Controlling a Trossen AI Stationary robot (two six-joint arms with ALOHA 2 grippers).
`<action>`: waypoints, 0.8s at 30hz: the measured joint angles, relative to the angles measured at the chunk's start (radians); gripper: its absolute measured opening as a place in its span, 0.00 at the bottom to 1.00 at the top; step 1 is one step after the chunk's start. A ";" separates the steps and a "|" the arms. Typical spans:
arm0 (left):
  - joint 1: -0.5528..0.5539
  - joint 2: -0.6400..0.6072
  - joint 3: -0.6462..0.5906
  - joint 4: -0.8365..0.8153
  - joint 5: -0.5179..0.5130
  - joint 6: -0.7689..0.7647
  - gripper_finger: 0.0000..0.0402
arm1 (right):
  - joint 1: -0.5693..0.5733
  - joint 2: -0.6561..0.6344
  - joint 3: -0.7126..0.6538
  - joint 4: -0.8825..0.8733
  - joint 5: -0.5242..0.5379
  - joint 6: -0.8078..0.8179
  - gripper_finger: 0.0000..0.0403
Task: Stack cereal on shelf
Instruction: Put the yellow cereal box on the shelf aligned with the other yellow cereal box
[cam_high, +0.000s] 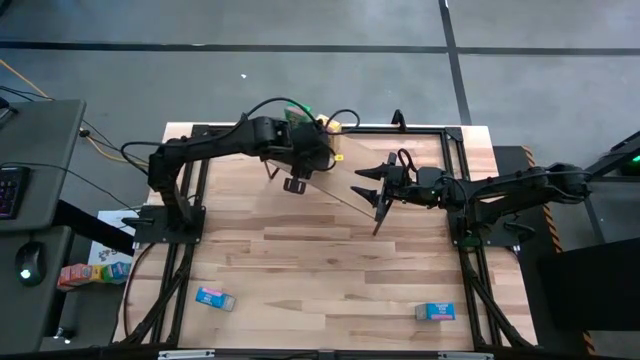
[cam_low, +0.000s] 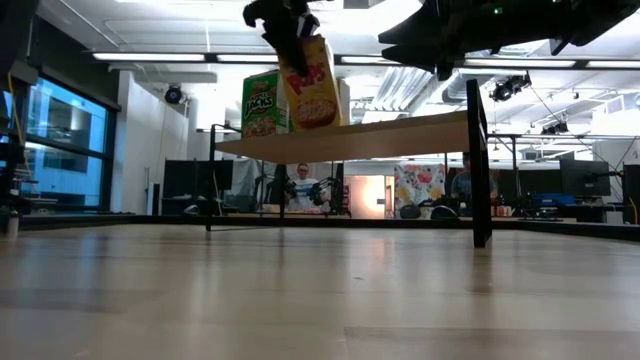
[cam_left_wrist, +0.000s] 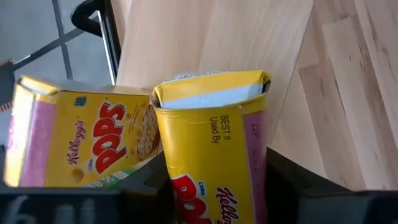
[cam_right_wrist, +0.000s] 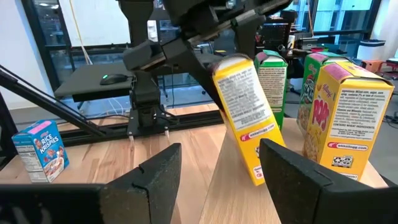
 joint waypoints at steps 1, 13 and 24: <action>0.002 0.004 -0.001 0.000 0.001 0.002 0.39 | 0.000 0.000 0.000 0.000 0.000 0.000 0.52; 0.029 0.054 0.000 0.017 -0.024 0.027 0.49 | 0.000 0.000 0.000 -0.002 0.000 0.000 0.52; 0.028 0.034 0.000 0.026 -0.092 0.040 0.50 | 0.000 0.000 0.000 -0.002 0.000 -0.002 0.52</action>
